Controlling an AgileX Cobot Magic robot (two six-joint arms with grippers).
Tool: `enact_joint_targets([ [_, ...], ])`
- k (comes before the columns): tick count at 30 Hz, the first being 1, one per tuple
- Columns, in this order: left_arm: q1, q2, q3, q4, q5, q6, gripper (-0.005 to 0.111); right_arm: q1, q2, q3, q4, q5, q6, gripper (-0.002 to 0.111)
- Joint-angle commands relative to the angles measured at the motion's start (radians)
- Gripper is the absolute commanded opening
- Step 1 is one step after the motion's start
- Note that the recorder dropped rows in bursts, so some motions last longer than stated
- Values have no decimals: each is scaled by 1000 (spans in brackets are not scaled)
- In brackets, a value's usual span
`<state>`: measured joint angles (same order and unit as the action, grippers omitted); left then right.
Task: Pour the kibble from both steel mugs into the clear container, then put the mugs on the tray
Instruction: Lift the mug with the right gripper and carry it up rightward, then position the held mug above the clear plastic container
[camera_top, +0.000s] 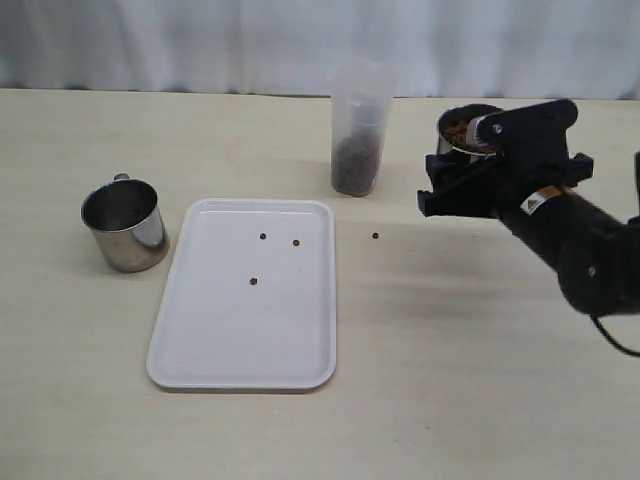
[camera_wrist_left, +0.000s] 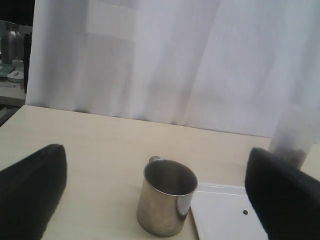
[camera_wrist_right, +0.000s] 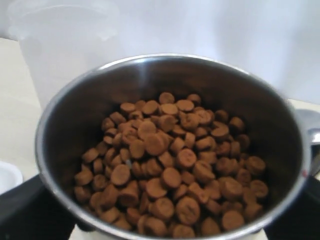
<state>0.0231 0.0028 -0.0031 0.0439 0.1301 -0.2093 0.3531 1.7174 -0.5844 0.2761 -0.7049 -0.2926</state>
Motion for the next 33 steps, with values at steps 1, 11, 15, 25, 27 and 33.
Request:
enact_joint_targets([
  [1,0,-3,3,-5,-8,-1,97,-83,-86,-146,-113,273,-50,5],
  [11,0,-3,3,-3,-8,-1,97,-96,-19,-514,-109,605,-267,5],
  [15,0,-3,3,-3,-8,-1,97,-96,33,-660,-109,724,-303,5],
  [25,0,-3,3,-3,-8,-1,97,-94,71,-727,-113,759,-514,5],
  [27,0,-3,3,-3,-8,-1,97,-94,71,-727,-113,759,-570,5],
  [33,0,-3,3,-3,-8,-1,97,-94,71,-729,-113,752,-686,5],
])
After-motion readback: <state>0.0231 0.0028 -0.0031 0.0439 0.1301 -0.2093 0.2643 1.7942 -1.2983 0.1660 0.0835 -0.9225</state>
